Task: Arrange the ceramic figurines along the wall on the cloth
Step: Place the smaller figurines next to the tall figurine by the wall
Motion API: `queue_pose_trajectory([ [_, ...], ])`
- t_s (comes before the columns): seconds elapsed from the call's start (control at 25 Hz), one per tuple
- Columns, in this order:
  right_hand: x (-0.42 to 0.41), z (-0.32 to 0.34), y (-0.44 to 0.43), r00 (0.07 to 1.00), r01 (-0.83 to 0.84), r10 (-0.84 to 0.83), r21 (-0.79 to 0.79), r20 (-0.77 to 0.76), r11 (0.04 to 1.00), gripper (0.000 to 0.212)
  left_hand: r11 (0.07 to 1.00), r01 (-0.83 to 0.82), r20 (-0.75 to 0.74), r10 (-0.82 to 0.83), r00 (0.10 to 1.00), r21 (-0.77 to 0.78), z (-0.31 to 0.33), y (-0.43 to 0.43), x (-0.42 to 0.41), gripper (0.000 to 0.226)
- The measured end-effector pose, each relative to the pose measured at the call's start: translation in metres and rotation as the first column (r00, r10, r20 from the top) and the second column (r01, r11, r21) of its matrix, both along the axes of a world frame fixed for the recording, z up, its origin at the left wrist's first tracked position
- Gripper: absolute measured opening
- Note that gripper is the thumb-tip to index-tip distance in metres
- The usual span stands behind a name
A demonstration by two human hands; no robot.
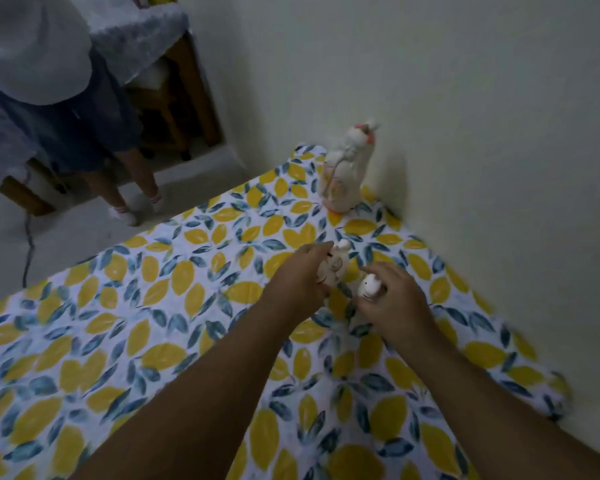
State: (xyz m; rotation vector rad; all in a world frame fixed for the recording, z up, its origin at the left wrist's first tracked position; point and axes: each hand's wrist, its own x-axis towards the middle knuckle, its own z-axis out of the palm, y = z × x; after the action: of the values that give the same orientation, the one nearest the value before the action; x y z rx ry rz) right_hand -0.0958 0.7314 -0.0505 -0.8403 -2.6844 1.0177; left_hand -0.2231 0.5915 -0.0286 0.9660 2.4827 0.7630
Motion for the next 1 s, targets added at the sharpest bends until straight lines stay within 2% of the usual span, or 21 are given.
queue_pose_trajectory([
  [0.12, 0.004, -0.018, 0.042, 0.993, 0.12, -0.12, -0.031, 0.0, 0.992, 0.053, 0.998, 0.066, 0.005, -0.066, 0.998, 0.007, -0.018, 0.065, -0.013, 0.069],
  [0.32, -0.012, -0.041, 0.068, 0.989, 0.138, -0.141, -0.053, -0.042, 0.989, 0.053, 0.99, 0.124, -0.083, -0.118, 0.99, 0.071, -0.03, 0.115, -0.038, 0.066],
  [0.56, -0.008, -0.065, 0.062, 0.983, 0.124, -0.122, 0.008, -0.139, 0.992, 0.046, 0.986, 0.126, -0.1, -0.115, 0.988, 0.109, -0.036, 0.113, -0.042, 0.067],
  [0.76, -0.004, -0.066, 0.058, 0.978, 0.147, -0.139, 0.045, -0.153, 0.988, 0.045, 0.986, 0.111, -0.078, -0.101, 0.992, 0.123, -0.034, 0.114, -0.04, 0.073],
  [0.92, -0.001, -0.054, 0.051, 0.988, 0.141, -0.135, 0.082, -0.074, 0.987, 0.058, 0.985, 0.088, -0.022, -0.085, 0.996, 0.152, -0.025, 0.105, -0.031, 0.093],
  [1.0, 0.002, -0.044, 0.041, 0.991, 0.121, -0.112, 0.16, -0.069, 0.98, 0.064, 0.986, 0.066, -0.06, -0.057, 0.997, 0.156, -0.019, 0.085, -0.024, 0.089],
])
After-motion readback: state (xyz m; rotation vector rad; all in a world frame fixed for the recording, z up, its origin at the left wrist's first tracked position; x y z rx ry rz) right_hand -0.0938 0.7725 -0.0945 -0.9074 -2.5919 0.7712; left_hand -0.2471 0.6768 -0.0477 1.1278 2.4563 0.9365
